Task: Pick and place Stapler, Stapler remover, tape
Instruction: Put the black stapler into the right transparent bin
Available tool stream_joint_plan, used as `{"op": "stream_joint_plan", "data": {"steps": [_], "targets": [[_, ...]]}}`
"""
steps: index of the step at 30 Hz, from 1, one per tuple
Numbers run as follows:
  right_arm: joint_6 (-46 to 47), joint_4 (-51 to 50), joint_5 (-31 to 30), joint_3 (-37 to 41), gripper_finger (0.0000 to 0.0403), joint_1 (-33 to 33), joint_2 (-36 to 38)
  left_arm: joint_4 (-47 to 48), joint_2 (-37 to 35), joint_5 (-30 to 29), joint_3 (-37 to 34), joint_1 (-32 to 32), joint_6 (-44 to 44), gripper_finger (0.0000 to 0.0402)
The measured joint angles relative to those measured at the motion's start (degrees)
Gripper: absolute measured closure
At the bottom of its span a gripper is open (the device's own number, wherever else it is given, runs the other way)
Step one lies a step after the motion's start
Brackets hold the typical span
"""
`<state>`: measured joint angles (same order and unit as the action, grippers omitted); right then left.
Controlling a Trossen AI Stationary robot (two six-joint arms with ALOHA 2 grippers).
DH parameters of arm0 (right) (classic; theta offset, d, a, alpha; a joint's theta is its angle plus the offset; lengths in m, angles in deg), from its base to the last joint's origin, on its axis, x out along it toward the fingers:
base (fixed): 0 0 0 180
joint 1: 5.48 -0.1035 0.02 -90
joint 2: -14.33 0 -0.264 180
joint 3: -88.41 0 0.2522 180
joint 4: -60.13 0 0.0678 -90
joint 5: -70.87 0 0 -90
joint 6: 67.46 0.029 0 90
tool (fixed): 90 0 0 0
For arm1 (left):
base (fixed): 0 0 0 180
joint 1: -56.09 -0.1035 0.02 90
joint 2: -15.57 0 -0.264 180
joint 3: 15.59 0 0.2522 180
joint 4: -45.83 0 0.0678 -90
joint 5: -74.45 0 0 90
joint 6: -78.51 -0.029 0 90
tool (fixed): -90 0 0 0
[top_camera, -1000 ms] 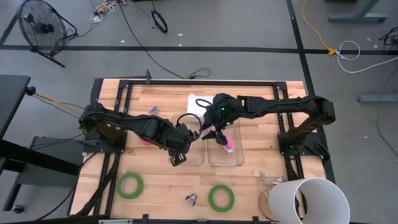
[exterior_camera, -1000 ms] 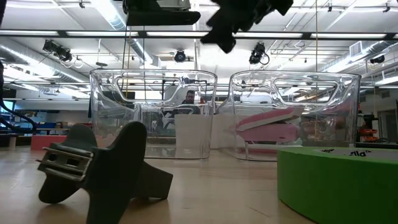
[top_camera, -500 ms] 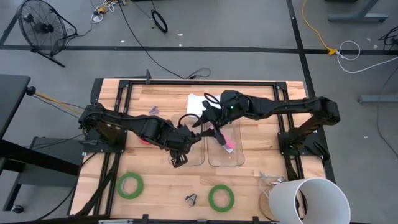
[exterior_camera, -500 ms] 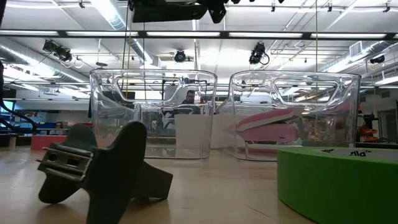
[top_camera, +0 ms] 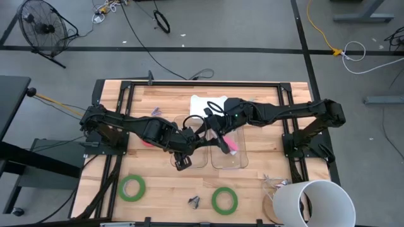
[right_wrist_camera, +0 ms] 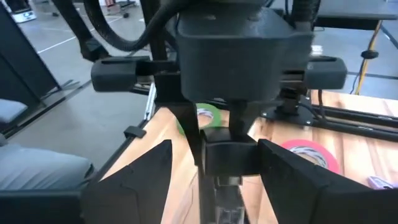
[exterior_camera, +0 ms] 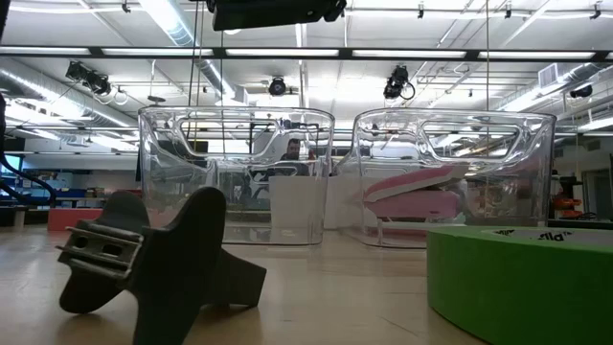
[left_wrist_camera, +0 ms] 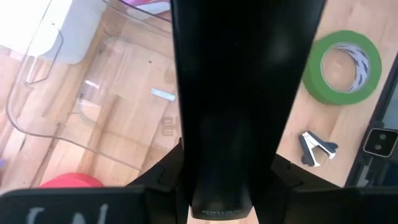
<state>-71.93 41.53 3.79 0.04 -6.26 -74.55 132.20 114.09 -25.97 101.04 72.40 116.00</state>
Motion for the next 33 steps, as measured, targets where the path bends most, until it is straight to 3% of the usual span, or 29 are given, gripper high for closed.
{"op": "stream_joint_plan", "data": {"steps": [15, 18, 22, 30, 33], "targets": [[-0.9, 2.1, -6.6, 0.1, 0.0172, -2.2, -1.9, -2.3, 0.0, 0.0, 0.0, 0.0, -2.5, 0.0276], [-0.9, 3.3, -8.0, 0.0, 0.0198, -2.2, -2.4, -2.5, 0.0, 0.0, 0.0, 0.0, -2.6, 0.0276], [-0.7, 3.5, -7.7, 0.0, 0.0292, -2.3, -2.4, -2.2, 0.0, -0.2, 0.0, 0.0, -3.2, 0.0276], [-1.1, 3.5, -7.7, 0.0, 0.0293, -2.3, -2.4, -2.2, 0.0, -1.2, 0.0, 0.0, -2.9, 0.0276], [-1.5, 3.5, -7.8, 0.0, 0.0293, -2.3, -2.4, -2.3, 0.0, -1.4, 0.0, 0.1, -2.0, 0.0255]]}}
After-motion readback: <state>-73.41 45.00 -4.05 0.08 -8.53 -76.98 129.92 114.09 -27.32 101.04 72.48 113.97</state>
